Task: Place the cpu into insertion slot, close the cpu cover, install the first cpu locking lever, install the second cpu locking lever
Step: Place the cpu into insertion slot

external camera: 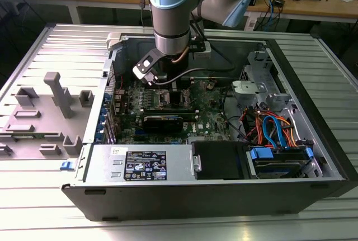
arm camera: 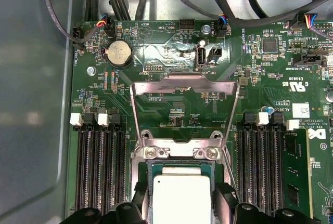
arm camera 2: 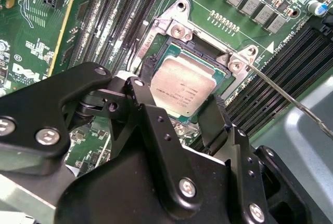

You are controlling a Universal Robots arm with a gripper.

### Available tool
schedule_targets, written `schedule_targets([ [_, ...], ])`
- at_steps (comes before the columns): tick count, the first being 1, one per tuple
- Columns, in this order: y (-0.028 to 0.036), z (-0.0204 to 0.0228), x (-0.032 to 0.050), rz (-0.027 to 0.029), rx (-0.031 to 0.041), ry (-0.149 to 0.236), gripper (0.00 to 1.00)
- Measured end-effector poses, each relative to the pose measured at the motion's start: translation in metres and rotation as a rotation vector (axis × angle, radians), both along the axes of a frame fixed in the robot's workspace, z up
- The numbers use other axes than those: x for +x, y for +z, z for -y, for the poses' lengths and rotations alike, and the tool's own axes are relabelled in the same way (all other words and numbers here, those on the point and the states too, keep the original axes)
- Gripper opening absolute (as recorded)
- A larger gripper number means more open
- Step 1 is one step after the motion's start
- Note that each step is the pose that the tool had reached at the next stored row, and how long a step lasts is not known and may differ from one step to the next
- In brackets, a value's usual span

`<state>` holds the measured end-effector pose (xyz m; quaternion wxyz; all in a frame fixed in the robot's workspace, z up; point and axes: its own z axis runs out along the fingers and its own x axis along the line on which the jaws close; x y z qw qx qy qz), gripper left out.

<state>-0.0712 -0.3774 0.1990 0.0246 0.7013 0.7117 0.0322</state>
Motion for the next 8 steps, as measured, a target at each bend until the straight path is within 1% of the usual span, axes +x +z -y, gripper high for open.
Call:
schedule_targets([
  [3,0.0001,0.0,0.0,0.0,-0.0001,0.0,0.62],
  [4,0.0003,0.0001,0.0,-0.0002,-0.0012,0.0,0.69],
  [5,0.0007,-0.0023,0.0002,-0.0023,-0.0198,0.0,0.69],
  [6,0.0007,-0.0023,0.0002,-0.0025,-0.0199,0.0,0.6],
  [8,0.0007,-0.0024,0.0002,-0.0026,-0.0199,0.0,0.6],
])
